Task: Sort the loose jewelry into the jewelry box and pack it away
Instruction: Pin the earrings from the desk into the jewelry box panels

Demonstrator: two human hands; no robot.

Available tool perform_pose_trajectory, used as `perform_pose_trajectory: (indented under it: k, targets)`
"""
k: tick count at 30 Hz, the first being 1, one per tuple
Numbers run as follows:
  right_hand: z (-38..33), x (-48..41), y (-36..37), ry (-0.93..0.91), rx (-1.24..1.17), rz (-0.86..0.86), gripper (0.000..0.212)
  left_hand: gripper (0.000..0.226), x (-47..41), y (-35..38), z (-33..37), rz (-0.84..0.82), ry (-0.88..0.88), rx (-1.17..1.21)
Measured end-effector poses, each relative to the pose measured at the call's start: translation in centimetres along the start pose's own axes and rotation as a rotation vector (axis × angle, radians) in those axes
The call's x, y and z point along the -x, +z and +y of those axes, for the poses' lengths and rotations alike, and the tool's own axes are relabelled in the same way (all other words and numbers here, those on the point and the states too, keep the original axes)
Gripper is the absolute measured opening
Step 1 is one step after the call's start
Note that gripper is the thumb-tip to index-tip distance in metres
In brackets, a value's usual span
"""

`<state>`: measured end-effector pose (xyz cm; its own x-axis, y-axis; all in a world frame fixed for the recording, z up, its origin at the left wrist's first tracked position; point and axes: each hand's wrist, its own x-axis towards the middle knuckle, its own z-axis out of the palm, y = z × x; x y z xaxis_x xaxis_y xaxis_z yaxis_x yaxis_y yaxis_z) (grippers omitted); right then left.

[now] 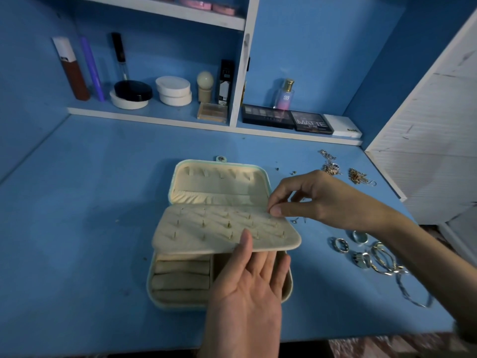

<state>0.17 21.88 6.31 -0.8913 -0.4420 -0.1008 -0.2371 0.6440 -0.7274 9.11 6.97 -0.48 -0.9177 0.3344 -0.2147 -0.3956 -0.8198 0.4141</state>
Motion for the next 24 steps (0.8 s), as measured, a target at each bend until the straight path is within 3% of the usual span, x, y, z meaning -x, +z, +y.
perform_pose_trajectory:
  k: [14, 24]
  targets:
    - [-1.5, -0.9, -1.1, -0.119, 0.297, -0.138, 0.011, 0.079, 0.2, 0.2, 0.1, -0.011, 0.017, -0.017]
    - [-2.8, -1.8, -1.1, -0.051, 0.354, -0.236, 0.012, 0.079, 0.2, 0.2, 0.2, -0.015, 0.028, -0.005]
